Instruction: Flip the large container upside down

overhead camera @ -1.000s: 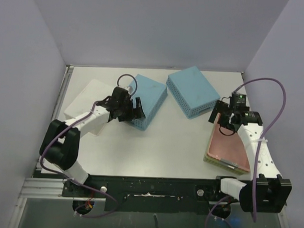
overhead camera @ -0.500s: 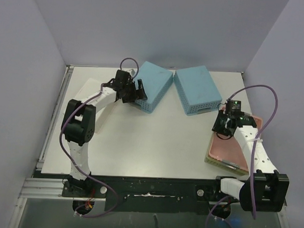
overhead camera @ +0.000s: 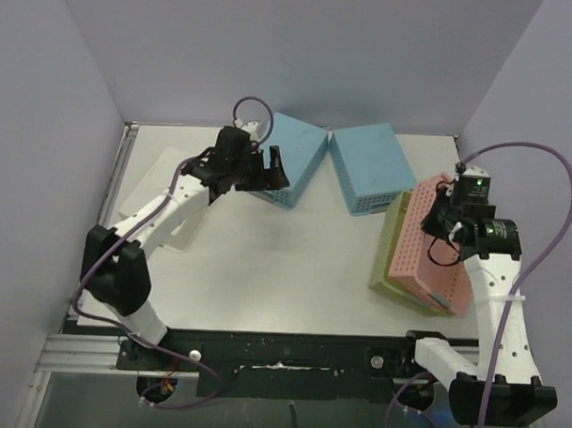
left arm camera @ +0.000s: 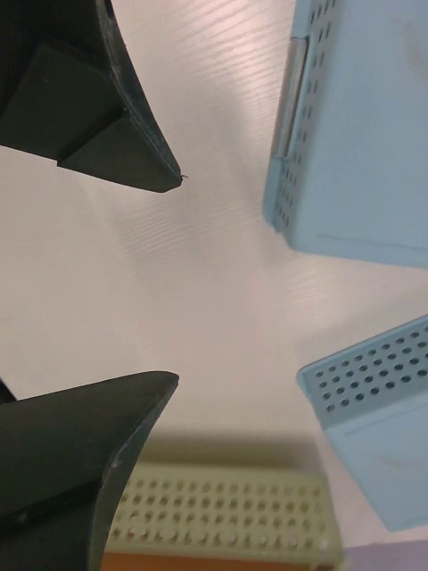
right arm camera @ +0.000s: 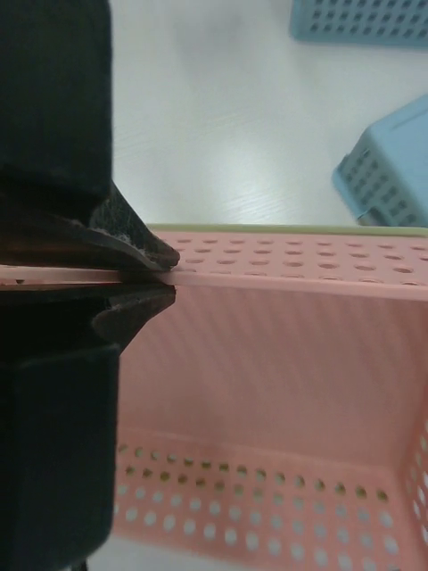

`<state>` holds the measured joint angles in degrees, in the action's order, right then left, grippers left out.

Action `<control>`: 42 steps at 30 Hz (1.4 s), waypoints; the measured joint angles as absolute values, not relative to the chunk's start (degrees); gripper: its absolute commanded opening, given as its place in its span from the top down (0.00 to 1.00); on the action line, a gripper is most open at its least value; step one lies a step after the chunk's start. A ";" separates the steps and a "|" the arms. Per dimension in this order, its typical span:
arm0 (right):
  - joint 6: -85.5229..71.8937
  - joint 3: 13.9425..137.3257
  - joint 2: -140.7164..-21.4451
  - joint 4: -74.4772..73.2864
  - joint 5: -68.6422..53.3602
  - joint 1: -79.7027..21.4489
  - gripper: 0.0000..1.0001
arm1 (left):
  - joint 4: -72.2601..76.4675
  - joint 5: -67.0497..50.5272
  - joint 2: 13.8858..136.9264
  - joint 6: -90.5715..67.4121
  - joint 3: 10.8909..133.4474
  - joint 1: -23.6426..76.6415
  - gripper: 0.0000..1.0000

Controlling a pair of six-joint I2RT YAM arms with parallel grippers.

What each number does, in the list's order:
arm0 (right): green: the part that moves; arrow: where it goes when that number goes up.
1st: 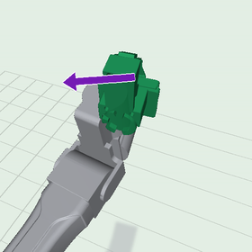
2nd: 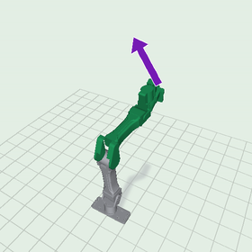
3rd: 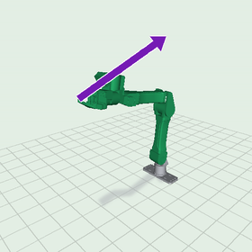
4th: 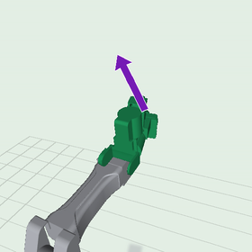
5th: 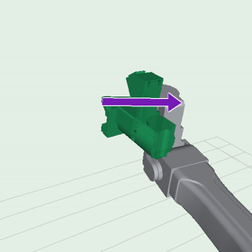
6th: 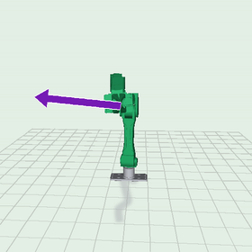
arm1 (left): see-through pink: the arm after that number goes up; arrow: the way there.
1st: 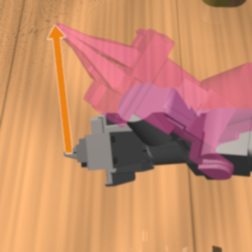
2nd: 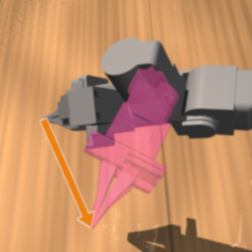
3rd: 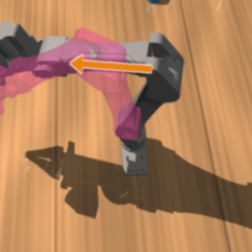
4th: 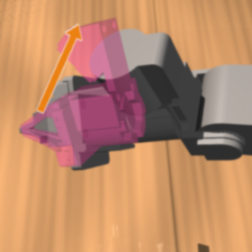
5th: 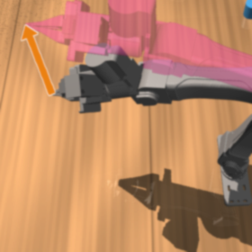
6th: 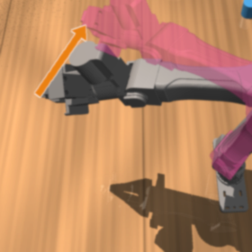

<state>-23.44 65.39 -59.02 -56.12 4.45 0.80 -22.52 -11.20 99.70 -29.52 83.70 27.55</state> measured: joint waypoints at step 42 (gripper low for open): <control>-75.83 49.21 -86.91 22.02 -33.08 -38.92 1.00 | -42.68 2.87 58.98 -35.77 72.64 2.13 0.17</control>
